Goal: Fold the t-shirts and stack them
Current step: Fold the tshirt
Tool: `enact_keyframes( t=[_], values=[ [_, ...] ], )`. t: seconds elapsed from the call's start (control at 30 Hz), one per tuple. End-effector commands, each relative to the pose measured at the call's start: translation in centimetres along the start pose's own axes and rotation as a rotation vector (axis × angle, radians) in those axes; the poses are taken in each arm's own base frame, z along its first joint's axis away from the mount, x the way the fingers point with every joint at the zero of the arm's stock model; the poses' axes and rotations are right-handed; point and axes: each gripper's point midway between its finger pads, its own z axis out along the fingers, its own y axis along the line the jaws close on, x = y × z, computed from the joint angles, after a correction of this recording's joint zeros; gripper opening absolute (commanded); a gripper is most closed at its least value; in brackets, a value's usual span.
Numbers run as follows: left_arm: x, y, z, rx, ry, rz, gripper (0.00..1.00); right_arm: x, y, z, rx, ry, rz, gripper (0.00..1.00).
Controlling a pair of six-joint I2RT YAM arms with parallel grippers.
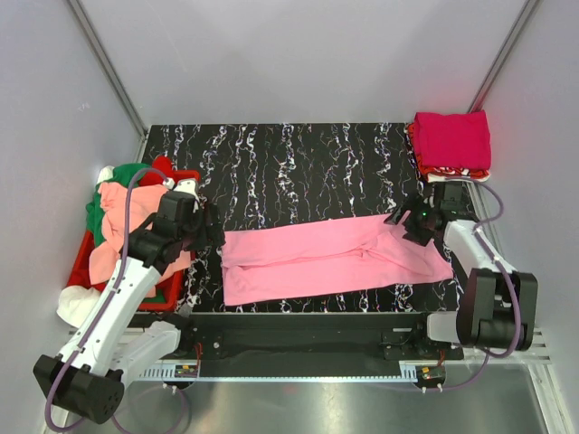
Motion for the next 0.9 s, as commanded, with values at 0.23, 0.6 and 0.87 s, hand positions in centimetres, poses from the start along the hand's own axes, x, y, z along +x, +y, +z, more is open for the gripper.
enact_keyframes(
  t=[0.23,0.6,0.87],
  values=[
    [-1.1,-0.6,-0.3,0.045,-0.063,0.009,0.94,1.2,1.8,2.9,0.071,0.102,-0.168,0.75],
    [-0.9,-0.8,-0.2,0.057,-0.059,0.009,0.94,0.6,0.3,4.2,0.172,0.105,-0.204,0.71],
    [-0.9,-0.7,-0.2,0.055,-0.059,0.009,0.94,0.9,0.6,5.2,0.185,0.122,-0.225,0.59]
  ],
)
